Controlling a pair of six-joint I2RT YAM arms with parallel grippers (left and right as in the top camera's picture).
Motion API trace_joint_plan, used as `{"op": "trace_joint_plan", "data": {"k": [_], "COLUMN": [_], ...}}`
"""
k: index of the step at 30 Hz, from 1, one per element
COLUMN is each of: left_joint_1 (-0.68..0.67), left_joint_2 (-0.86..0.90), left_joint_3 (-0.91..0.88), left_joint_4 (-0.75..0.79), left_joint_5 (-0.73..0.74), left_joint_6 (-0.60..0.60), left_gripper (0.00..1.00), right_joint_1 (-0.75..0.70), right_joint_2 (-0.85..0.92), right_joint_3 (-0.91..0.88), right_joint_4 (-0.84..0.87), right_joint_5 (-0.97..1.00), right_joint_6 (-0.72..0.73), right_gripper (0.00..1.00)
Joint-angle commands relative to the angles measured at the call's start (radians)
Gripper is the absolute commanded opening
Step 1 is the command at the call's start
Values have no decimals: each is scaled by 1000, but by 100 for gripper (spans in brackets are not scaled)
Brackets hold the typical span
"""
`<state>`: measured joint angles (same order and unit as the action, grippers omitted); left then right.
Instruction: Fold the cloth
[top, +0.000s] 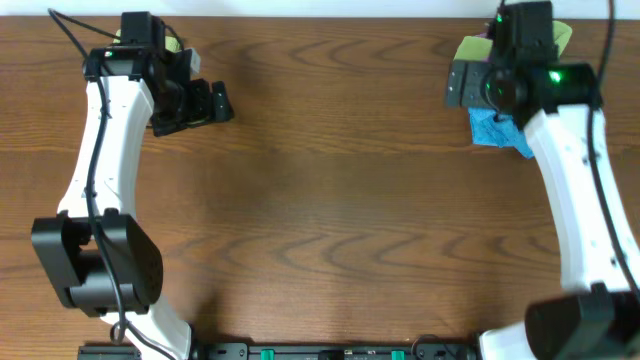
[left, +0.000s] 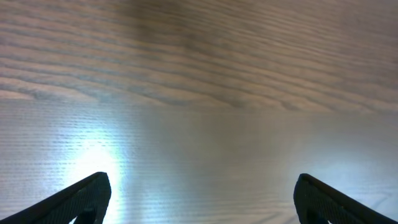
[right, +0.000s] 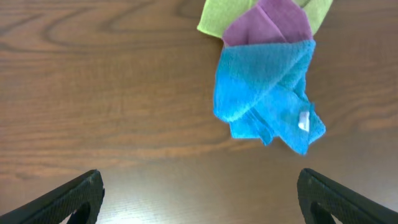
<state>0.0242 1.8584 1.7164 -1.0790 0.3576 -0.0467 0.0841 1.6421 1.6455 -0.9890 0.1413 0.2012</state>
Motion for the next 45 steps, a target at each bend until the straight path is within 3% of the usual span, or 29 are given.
{"op": "trace_joint_plan", "data": {"k": [1,10,15,21,38,42,45], "left_joint_1": [-32,-74,-74,-74,-74,-71,-71], "left_joint_2": [-101,-487,-684,-749,-735,-763,-840], "left_joint_3": [-32,-494,-668,-692,-692,-694,-713], "left_joint_4": [-8,124,180,168,167,180,245], "left_joint_5": [-33,-50,-51,-51,-54,-113,-124], "left_joint_6": [26,25,1,-188,-189,-146,6], "left_gripper": [95,96,95,95,96,95,95], "right_joint_1": [21,132,150,150,150,150,150], "right_joint_2": [-67,-502,-692,-747,-729,-727,-727], "right_joint_3": [-200,-718,-861,-885,-887,-887,-887], "right_joint_4": [39,277,309,289,289,289,289], "right_joint_5": [-71,-157,-150,-157,-157,-157,-157], "right_joint_6": [-6,15,15,15,15,15,15], "right_gripper": [99,99,99,99,99,99,99]}}
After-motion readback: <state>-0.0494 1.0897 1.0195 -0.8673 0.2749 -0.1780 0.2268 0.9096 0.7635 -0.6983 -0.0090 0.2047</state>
